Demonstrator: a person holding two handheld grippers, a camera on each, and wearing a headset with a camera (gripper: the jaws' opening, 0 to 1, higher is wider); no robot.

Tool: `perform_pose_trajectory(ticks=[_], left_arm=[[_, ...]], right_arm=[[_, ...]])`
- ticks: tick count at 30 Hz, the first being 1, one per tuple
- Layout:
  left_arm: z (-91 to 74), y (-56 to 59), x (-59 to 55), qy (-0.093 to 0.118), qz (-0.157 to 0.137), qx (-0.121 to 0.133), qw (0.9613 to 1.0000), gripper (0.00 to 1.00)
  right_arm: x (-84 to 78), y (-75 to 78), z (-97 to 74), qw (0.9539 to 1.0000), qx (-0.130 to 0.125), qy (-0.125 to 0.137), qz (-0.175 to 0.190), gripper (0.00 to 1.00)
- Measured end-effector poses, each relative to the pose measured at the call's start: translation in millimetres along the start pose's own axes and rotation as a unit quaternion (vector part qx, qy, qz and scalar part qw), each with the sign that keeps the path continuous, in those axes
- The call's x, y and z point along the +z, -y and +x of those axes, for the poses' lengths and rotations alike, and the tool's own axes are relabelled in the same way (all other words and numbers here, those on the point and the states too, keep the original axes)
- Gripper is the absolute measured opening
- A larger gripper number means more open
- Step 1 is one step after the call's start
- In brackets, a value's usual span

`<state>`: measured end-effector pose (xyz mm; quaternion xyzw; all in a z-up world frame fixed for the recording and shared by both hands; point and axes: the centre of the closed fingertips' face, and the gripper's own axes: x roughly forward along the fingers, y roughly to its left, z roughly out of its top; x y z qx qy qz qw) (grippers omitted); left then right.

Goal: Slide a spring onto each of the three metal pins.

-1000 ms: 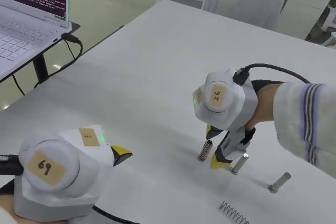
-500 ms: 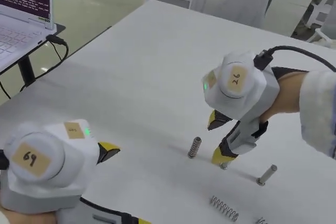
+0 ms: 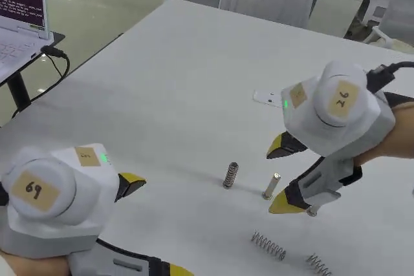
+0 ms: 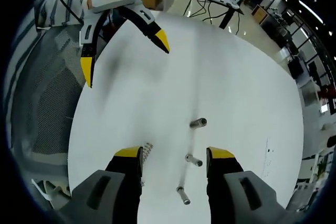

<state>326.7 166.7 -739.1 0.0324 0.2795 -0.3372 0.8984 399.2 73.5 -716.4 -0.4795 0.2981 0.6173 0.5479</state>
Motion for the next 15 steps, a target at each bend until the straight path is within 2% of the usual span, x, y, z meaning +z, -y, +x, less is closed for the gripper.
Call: perform_pose_trajectory(ticks=[3, 6, 8, 15], left_arm=[[1.6, 1.5, 1.4, -0.001, 0.004, -0.002, 1.0, 0.95], [2.9, 3.1, 1.4, -0.004, 0.007, -0.006, 1.0, 0.95], [3.3, 3.9, 0.7, -0.007, 0.008, -0.008, 0.9999, 0.95], [3.5, 5.4, -1.3, -0.012, 0.007, -0.016, 0.9998, 0.95]], right_arm=[[-0.2, -7.2, -4.5, 0.9998, -0.007, 0.017, 0.011, 0.48], [-1.2, -11.6, -6.1, 0.9989, -0.021, 0.037, 0.02, 0.54], [-2.6, -17.8, -6.1, 0.9981, -0.019, 0.048, 0.033, 0.54], [-4.7, -29.0, -8.3, 0.9922, -0.03, 0.086, 0.085, 0.57]])
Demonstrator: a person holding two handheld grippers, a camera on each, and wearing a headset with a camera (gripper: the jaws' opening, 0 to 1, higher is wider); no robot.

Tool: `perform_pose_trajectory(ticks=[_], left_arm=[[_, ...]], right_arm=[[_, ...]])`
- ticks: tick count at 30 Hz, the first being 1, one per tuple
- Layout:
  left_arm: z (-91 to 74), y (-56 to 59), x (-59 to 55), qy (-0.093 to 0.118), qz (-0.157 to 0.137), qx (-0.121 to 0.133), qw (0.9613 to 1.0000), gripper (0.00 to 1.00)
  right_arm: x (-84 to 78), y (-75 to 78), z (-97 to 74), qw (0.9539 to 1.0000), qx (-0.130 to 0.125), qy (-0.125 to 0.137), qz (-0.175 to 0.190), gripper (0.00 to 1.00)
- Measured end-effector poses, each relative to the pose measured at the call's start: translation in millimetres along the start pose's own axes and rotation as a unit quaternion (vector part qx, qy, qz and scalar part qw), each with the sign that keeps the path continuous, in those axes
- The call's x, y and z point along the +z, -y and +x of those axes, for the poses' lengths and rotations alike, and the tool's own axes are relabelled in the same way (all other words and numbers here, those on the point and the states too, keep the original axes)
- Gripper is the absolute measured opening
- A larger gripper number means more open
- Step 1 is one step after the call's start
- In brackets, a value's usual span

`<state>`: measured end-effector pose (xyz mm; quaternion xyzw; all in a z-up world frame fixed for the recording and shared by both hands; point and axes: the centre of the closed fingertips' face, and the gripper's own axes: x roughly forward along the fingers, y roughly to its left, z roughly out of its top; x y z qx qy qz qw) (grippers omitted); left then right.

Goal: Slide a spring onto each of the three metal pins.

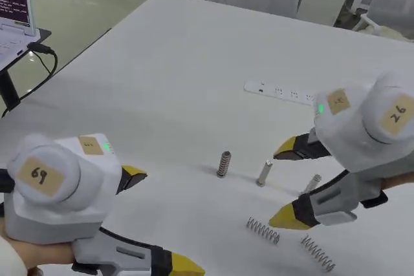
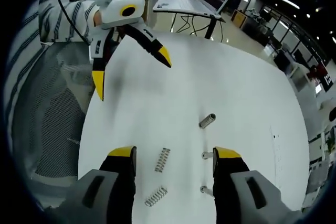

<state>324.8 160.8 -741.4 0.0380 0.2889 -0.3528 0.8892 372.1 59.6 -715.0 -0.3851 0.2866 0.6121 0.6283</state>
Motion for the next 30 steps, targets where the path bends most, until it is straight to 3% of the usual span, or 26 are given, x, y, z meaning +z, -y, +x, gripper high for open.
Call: perform_pose_trajectory(ticks=[4, 8, 12, 15, 20, 24, 30], left_arm=[[-0.3, 1.1, -1.8, -0.003, 0.002, -0.004, 1.0, 0.96], [-0.4, 2.2, -4.4, -0.009, 0.003, -0.007, 0.9999, 0.96], [-0.5, 2.6, -6.3, -0.011, 0.003, -0.008, 0.9999, 0.95], [-0.6, 2.3, -8.9, -0.017, 0.002, -0.009, 0.9998, 0.95], [-1.9, 2.3, -10.6, -0.018, 0.0, -0.01, 0.9998, 0.96], [-2.7, 2.8, -12.0, -0.02, -0.001, -0.011, 0.9997, 0.97], [-3.3, 2.9, -16.1, -0.028, 0.0, -0.015, 0.9995, 0.97]], right_arm=[[-4.4, -2.6, -2.3, 0.9995, -0.01, 0.014, 0.025, 0.59], [-6.4, -2.0, -7.6, 0.9965, -0.034, 0.043, 0.063, 0.59], [-10.8, -1.9, -14.3, 0.9909, -0.053, 0.072, 0.1, 0.63], [-16.1, -4.7, -17.6, 0.9888, -0.062, 0.082, 0.108, 0.66], [-26.4, -12.1, -20.3, 0.9795, -0.077, 0.101, 0.156, 0.69], [-34.5, -18.7, -20.8, 0.9751, -0.084, 0.108, 0.175, 0.72], [-48.5, -24.2, -19.6, 0.9722, -0.089, 0.103, 0.191, 0.73]])
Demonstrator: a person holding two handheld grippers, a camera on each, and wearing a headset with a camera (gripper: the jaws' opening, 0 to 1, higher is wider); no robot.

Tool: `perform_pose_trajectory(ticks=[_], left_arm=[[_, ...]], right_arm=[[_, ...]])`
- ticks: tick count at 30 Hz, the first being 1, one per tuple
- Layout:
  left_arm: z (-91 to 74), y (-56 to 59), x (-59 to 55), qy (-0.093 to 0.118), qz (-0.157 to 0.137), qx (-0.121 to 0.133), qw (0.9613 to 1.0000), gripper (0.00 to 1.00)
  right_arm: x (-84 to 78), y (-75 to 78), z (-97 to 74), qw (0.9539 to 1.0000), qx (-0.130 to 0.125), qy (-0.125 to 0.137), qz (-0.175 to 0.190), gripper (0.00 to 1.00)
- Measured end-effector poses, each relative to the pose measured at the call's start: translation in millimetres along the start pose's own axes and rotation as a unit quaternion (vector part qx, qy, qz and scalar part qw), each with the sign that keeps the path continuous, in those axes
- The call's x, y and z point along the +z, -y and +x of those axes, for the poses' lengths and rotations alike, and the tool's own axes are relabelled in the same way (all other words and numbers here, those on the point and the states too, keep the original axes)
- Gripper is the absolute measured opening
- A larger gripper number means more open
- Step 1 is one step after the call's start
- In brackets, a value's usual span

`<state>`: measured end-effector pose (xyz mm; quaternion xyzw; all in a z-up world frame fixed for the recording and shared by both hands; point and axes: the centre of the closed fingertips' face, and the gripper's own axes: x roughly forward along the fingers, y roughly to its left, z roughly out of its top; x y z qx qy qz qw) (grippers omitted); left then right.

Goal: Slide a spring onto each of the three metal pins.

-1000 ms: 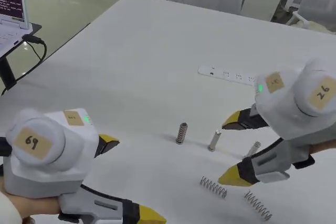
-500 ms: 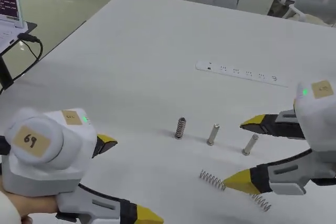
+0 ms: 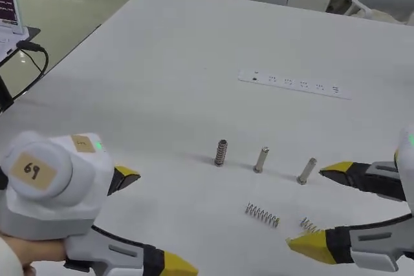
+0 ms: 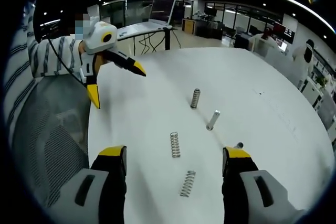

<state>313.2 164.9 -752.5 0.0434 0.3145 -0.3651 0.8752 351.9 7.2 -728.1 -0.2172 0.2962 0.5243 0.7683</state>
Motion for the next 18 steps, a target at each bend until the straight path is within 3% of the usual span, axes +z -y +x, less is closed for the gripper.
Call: perform_pose_trajectory(ticks=[8, 18], left_arm=[[-3.7, -6.1, -3.7, -0.005, -0.005, 0.004, 1.0, 0.97], [-4.6, -8.9, -7.4, -0.009, -0.011, 0.005, 0.9999, 0.97]], right_arm=[[-8.4, 9.4, -3.1, 0.9983, -0.032, 0.023, 0.043, 0.77], [-18.4, 6.6, -10.5, 0.9938, -0.049, 0.054, 0.083, 0.86]])
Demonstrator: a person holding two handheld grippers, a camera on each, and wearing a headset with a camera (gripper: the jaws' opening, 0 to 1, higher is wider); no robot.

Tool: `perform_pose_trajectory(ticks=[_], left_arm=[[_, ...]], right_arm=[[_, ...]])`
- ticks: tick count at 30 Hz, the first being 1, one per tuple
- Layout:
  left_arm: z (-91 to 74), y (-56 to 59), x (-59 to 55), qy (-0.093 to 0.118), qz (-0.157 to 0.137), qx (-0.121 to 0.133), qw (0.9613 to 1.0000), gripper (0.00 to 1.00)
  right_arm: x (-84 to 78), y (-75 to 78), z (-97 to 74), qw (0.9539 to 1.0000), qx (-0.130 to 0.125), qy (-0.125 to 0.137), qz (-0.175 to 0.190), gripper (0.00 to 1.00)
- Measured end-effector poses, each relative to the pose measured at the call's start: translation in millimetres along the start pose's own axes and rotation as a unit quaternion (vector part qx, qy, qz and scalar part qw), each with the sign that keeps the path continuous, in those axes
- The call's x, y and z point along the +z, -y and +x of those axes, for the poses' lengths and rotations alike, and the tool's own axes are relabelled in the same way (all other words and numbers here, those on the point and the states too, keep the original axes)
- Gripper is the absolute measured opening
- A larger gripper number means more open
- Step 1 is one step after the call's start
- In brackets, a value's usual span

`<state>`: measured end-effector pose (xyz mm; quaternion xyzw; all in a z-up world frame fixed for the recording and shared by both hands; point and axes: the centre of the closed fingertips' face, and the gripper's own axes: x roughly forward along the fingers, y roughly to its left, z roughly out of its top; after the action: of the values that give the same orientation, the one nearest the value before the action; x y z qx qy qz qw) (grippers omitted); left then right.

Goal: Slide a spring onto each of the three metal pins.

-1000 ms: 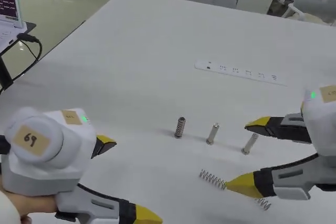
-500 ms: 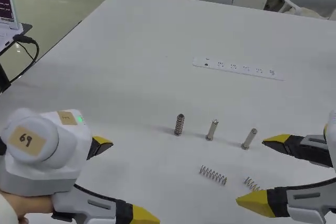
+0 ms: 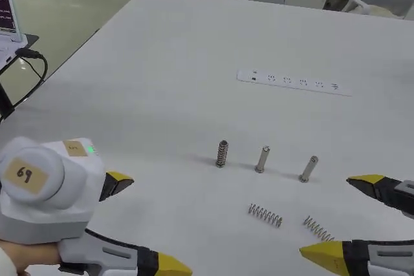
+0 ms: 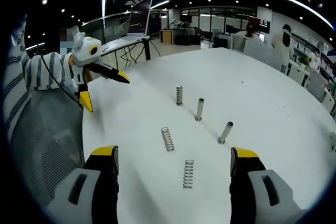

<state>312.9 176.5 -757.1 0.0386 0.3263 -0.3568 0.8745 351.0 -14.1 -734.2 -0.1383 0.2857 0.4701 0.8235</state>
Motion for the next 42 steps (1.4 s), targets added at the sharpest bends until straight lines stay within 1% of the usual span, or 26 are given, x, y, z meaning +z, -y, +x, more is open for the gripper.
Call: perform_pose_trajectory(ticks=[7, 8, 10, 11, 13, 16, 20, 23, 26, 27, 31, 35, 39, 42], left_arm=[[0.7, 0.5, -0.4, -0.003, 0.0, -0.003, 1.0, 0.97], [0.9, 0.9, -0.5, -0.004, 0.0, -0.004, 1.0, 0.96], [1.6, 1.4, -0.7, -0.005, 0.0, -0.005, 1.0, 0.97], [1.8, 1.6, -0.9, -0.006, 0.0, -0.006, 1.0, 0.97], [2.0, 1.6, -1.0, -0.006, -0.001, -0.004, 1.0, 0.97], [2.6, 2.9, 1.1, -0.002, -0.004, -0.007, 1.0, 0.97], [3.3, 4.9, 1.9, 0.001, -0.009, -0.011, 0.9999, 0.96], [3.4, 5.6, -0.6, -0.007, -0.002, -0.009, 0.9999, 0.96], [4.0, 7.3, -2.4, -0.009, -0.006, -0.013, 0.9999, 0.96], [4.5, 7.7, -3.2, -0.01, -0.004, -0.012, 0.9999, 0.96], [6.8, 8.9, -5.5, -0.016, -0.001, -0.014, 0.9998, 0.96], [8.8, 9.2, -4.0, -0.017, 0.003, -0.015, 0.9997, 0.96], [11.4, 7.9, -3.5, -0.027, 0.021, -0.014, 0.9993, 0.96], [13.9, 4.9, 1.7, -0.024, 0.022, -0.011, 0.9994, 0.96]], right_arm=[[-10.9, -3.5, -3.5, 0.9995, -0.01, 0.009, 0.027, 0.92], [-12.7, -3.8, -3.7, 0.9995, -0.012, 0.007, 0.029, 0.92], [-18.5, -1.1, -5.1, 0.9994, -0.024, -0.005, 0.026, 0.92], [-19.8, 0.3, -5.4, 0.9992, -0.028, -0.008, 0.028, 0.93], [-21.2, 2.3, -6.3, 0.9988, -0.033, -0.005, 0.037, 0.94], [-22.8, 3.6, -7.9, 0.9981, -0.04, -0.004, 0.046, 0.96], [-29.3, 7.3, -8.2, 0.9972, -0.051, -0.012, 0.053, 0.98], [-29.8, 8.1, -8.7, 0.9969, -0.054, -0.01, 0.056, 0.99], [-30.6, 6.7, -8.8, 0.9968, -0.051, -0.011, 0.062, 0.99], [-32.3, 5.6, -8.8, 0.9968, -0.047, -0.015, 0.063, 0.99], [-33.3, 5.7, -8.6, 0.9966, -0.051, -0.016, 0.063, 0.99], [-32.3, 5.5, -9.2, 0.996, -0.053, -0.011, 0.071, 0.99], [-31.7, 4.2, -8.8, 0.9956, -0.052, -0.008, 0.078, 0.99], [-30.2, 4.6, -8.5, 0.9951, -0.055, -0.003, 0.082, 0.99]])
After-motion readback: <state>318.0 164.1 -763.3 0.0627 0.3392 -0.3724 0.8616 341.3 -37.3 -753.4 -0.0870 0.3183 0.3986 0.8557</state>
